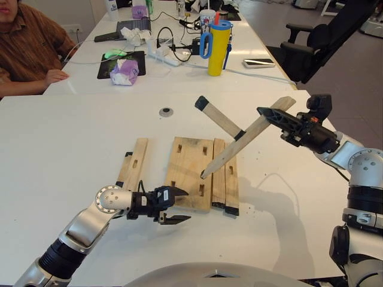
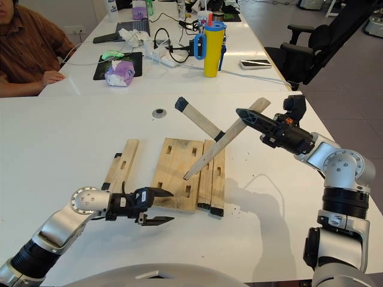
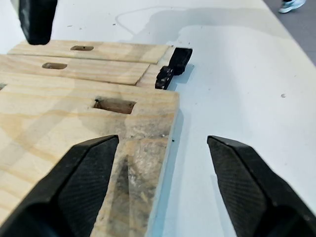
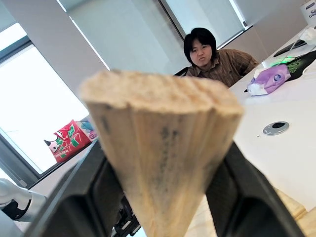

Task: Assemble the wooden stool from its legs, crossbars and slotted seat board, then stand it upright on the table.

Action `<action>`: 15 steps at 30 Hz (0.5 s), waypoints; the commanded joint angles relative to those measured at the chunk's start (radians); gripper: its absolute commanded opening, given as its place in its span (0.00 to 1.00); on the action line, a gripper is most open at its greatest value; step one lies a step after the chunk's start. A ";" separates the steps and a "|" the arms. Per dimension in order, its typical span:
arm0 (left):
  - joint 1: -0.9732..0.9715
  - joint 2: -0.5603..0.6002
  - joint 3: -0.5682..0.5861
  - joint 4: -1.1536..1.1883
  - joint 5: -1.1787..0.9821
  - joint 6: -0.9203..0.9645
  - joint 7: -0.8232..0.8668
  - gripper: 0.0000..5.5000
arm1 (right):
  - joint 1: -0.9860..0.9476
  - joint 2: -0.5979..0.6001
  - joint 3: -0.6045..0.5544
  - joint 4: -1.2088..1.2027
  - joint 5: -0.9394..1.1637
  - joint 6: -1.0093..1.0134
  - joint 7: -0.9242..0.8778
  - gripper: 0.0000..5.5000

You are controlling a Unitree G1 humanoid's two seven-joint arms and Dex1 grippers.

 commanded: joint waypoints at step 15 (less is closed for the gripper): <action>-0.066 -0.038 -0.082 0.222 0.168 -0.019 0.022 0.61 | 0.013 -0.010 0.148 -0.074 -0.155 -0.163 0.157 0.38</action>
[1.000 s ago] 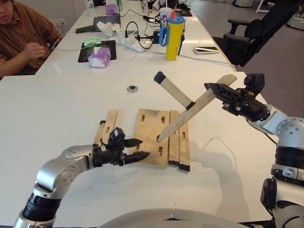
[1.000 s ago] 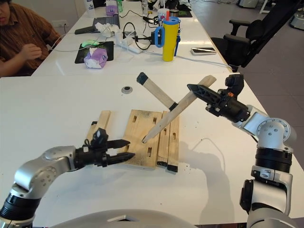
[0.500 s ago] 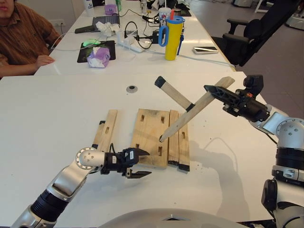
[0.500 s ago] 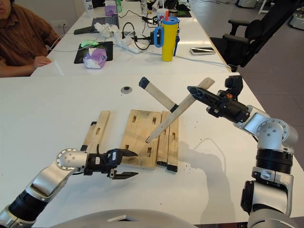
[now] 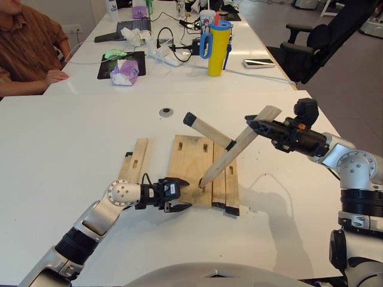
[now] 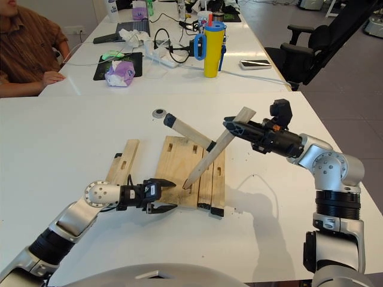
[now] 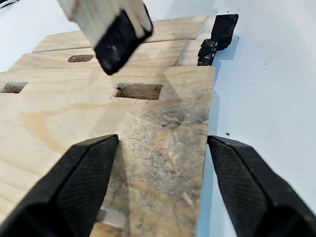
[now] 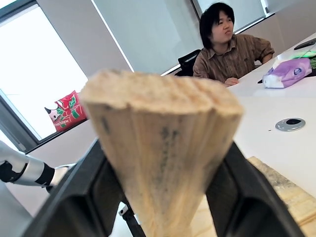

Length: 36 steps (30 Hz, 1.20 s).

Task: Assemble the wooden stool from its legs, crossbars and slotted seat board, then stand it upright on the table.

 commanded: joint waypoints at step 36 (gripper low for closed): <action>0.106 -0.034 -0.056 0.214 0.139 0.196 0.210 0.61 | 0.129 -0.094 0.333 -0.323 -0.436 -0.477 -0.069 0.54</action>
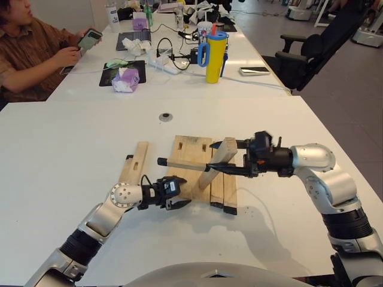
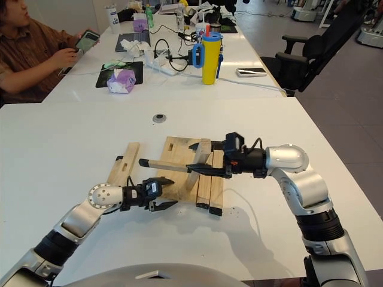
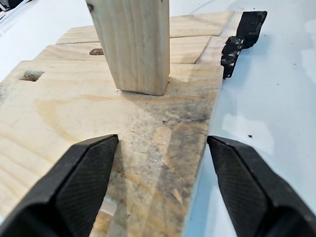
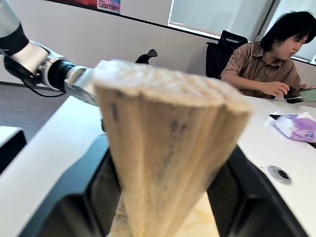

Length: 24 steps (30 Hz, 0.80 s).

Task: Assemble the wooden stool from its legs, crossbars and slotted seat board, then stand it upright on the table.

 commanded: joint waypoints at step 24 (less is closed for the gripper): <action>0.141 0.132 0.035 0.143 0.053 0.171 0.014 0.61 | 0.239 0.486 -0.308 -0.350 0.279 1.022 -0.916 0.56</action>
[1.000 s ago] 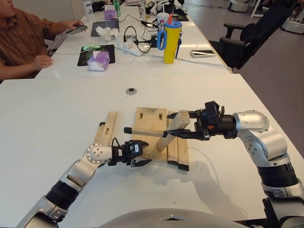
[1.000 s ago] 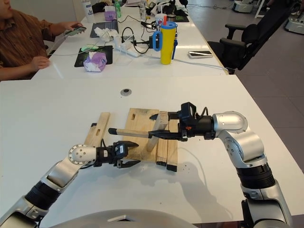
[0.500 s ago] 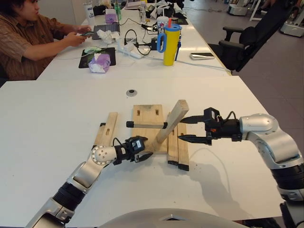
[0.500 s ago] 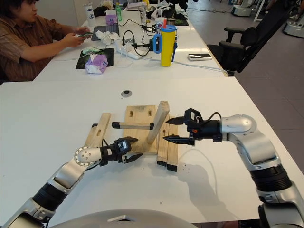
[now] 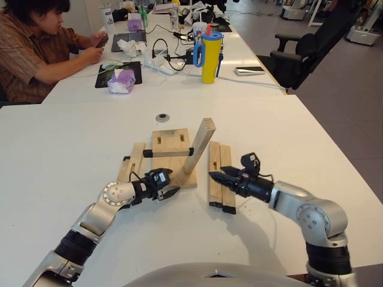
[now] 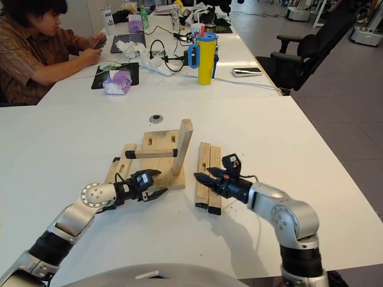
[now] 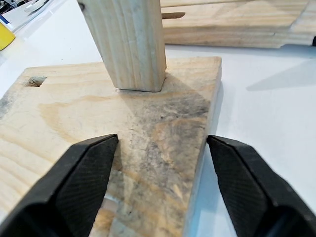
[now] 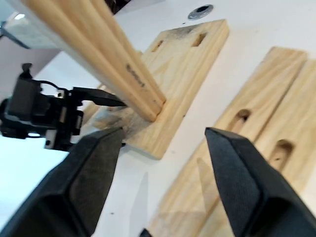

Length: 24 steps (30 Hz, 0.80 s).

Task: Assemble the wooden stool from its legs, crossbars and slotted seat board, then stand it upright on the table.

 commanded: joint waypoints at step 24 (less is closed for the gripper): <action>0.092 -0.039 -0.118 0.059 0.088 0.095 -0.019 0.61 | -0.149 -0.055 0.038 -0.018 -0.223 0.370 -0.265 0.56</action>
